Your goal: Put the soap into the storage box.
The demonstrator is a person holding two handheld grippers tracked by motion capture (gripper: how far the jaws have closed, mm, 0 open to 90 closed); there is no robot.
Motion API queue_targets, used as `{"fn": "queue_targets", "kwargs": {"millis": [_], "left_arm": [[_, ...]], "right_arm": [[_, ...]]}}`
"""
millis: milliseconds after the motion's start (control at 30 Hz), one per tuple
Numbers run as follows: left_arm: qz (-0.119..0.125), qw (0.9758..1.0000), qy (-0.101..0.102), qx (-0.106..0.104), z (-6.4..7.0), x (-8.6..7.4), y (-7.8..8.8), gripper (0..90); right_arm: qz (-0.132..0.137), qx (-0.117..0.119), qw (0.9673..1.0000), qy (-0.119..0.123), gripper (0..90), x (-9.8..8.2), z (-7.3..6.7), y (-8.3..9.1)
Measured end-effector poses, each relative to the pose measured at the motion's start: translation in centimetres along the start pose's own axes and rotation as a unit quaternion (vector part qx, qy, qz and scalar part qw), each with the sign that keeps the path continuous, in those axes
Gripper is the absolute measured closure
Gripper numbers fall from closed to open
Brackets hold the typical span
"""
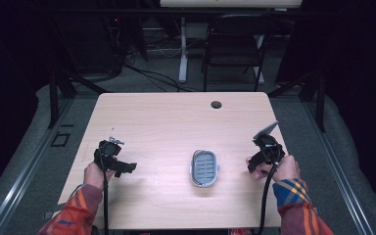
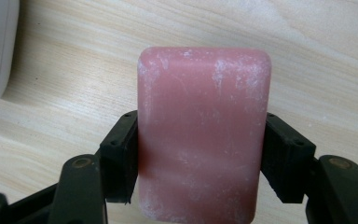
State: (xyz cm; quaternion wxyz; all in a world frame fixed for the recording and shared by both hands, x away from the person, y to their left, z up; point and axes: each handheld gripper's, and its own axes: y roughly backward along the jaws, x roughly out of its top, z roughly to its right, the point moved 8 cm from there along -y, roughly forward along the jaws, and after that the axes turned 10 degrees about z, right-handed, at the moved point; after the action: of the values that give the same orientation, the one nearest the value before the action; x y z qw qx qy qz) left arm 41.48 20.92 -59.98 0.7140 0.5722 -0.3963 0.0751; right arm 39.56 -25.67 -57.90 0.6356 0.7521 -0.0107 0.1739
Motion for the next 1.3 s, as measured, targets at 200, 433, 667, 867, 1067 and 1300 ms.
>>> {"fn": "queue_targets", "kwargs": {"millis": [200, 433, 667, 867, 1067, 1300], "left_arm": [[0.000, 1.0000, -0.001, 0.001, 0.0, 0.0, 0.0, 0.1], [-0.003, 1.0000, -0.001, -0.006, 0.3, 0.0, -0.1, 0.1], [0.002, 0.9999, -0.010, -0.007, 1.1, 0.2, -0.3, 0.0], [0.000, 0.9999, -0.013, -0.011, 1.3, 0.3, -0.4, 0.0], [0.007, 0.9999, -0.009, -0.007, 1.1, 0.3, -0.1, 0.0], [0.005, 1.0000, -0.005, -0.006, 0.8, 0.4, -0.2, 0.0]], "right_arm": [[0.007, 0.001, 1.0000, -0.002, 37.0, 0.2, -0.4, 0.2], [0.015, 0.006, 0.9998, 0.008, 37.0, 0.7, -1.2, 0.8], [0.005, 0.014, 0.9995, 0.029, 37.1, 1.1, -2.7, 0.4], [0.000, 0.016, 0.9987, 0.048, 37.1, 1.2, -4.3, 0.4], [0.004, 0.014, 0.9984, 0.054, 37.1, 1.6, -5.4, 0.6], [-0.002, 0.009, 0.9975, 0.070, 37.1, 2.3, -6.2, 1.4]]}}
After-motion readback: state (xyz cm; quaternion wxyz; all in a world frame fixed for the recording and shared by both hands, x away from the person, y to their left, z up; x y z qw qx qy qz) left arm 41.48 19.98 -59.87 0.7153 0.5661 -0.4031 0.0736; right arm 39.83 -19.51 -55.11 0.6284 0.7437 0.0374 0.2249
